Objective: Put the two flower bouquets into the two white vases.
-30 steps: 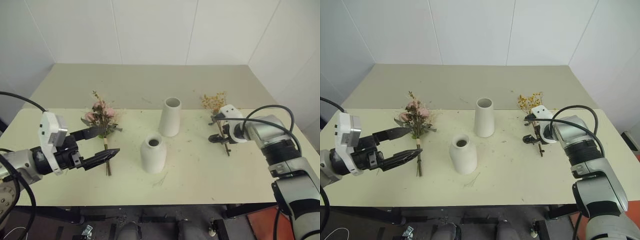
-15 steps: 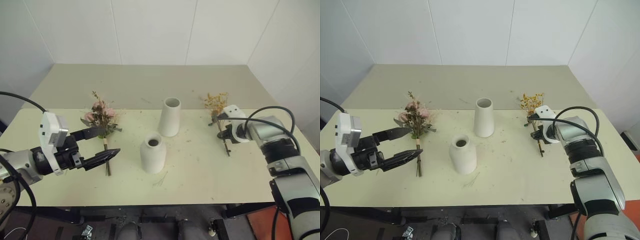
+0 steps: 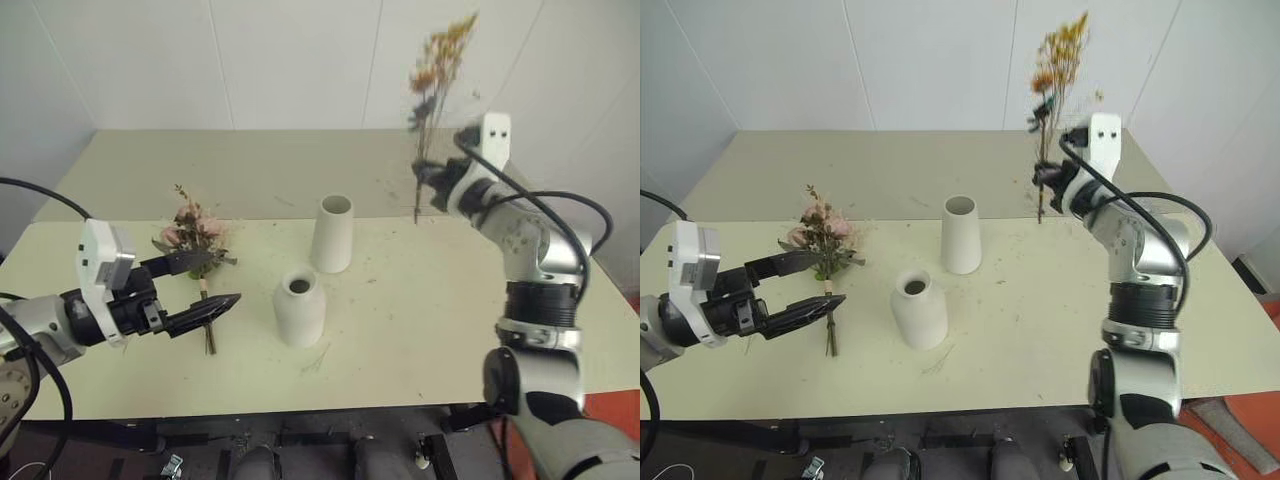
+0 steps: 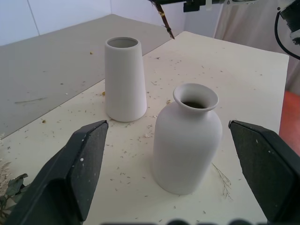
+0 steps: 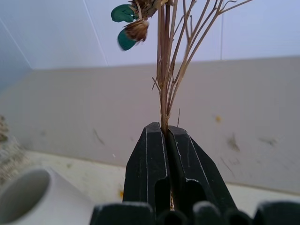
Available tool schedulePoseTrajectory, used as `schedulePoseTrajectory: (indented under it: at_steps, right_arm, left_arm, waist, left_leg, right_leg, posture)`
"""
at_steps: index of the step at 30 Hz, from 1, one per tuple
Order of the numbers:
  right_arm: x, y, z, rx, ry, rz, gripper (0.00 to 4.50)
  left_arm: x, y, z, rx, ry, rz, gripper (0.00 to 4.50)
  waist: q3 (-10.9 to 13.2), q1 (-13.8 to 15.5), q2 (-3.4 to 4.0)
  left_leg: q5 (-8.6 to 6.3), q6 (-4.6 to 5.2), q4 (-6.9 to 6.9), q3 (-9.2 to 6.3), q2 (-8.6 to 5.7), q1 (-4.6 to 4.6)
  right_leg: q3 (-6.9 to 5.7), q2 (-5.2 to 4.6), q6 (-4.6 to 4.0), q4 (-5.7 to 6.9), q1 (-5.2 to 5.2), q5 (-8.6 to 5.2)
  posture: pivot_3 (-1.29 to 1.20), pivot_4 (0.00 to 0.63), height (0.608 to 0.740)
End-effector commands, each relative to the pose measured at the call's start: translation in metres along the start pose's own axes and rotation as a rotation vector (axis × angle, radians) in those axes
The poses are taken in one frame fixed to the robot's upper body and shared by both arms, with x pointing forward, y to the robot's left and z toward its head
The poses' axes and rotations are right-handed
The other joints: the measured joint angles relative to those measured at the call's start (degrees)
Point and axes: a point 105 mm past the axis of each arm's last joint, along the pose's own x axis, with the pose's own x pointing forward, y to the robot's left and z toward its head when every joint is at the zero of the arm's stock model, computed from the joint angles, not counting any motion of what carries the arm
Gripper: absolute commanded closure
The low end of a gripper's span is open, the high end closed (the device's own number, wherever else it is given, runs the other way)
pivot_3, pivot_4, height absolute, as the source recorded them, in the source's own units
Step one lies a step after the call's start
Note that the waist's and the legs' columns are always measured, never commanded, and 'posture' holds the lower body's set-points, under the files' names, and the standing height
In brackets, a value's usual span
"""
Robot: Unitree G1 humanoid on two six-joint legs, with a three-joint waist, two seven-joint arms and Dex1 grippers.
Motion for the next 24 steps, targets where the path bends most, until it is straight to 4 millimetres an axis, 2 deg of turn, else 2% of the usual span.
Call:
schedulePoseTrajectory:
  at_steps: [1,5,11,17,24]
  right_arm:
    - [-0.003,0.028,0.043,0.015,-0.215,0.071,4.47]
    - [0.006,0.057,0.042,0.005,-0.260,0.127,4.47]
    - [0.007,0.084,0.026,0.008,-0.241,0.219,4.47]
    - [0.016,0.091,-0.001,0.026,-0.191,0.224,4.47]
    - [0.029,0.094,-0.011,0.038,-0.178,0.219,4.47]
  left_arm:
    - [0.000,-0.001,0.008,0.038,-0.015,-0.018,0.00]
    - [0.000,-0.001,0.010,0.043,-0.014,-0.019,0.00]
    - [-0.004,-0.001,0.009,0.049,-0.004,-0.002,0.00]
    - [-0.004,-0.001,0.008,0.049,0.001,0.006,0.00]
    - [-0.005,-0.002,0.009,0.052,0.004,0.004,0.00]
  waist:
    - [0.00,0.17,0.00]
    - [0.02,0.19,0.03]
    - [0.03,0.08,0.05]
    - [0.03,0.03,0.05]
    - [0.03,-0.02,0.06]
  left_leg:
    - [0.00,0.00,0.00,0.00,0.00,0.00]
    - [0.00,-0.01,0.00,0.00,0.00,0.01]
    - [0.00,-0.01,-0.03,0.00,0.01,0.01]
    - [0.01,-0.01,-0.06,0.00,0.01,0.05]
    - [0.01,-0.02,-0.11,0.00,0.01,0.05]
  right_leg:
    - [0.00,-0.01,0.00,-0.01,0.00,0.00]
    - [-0.04,-0.02,-0.02,0.00,0.01,0.01]
    - [-0.05,-0.02,-0.02,0.00,-0.01,0.01]
    - [-0.04,-0.02,-0.04,0.02,-0.01,0.01]
    - [-0.04,-0.02,-0.05,0.00,-0.02,0.01]
  posture:
    - [0.00,0.150,0.740]
    - [0.00,0.150,0.740]
    - [0.00,0.150,0.740]
    - [0.00,0.150,0.740]
    - [0.00,0.150,0.740]
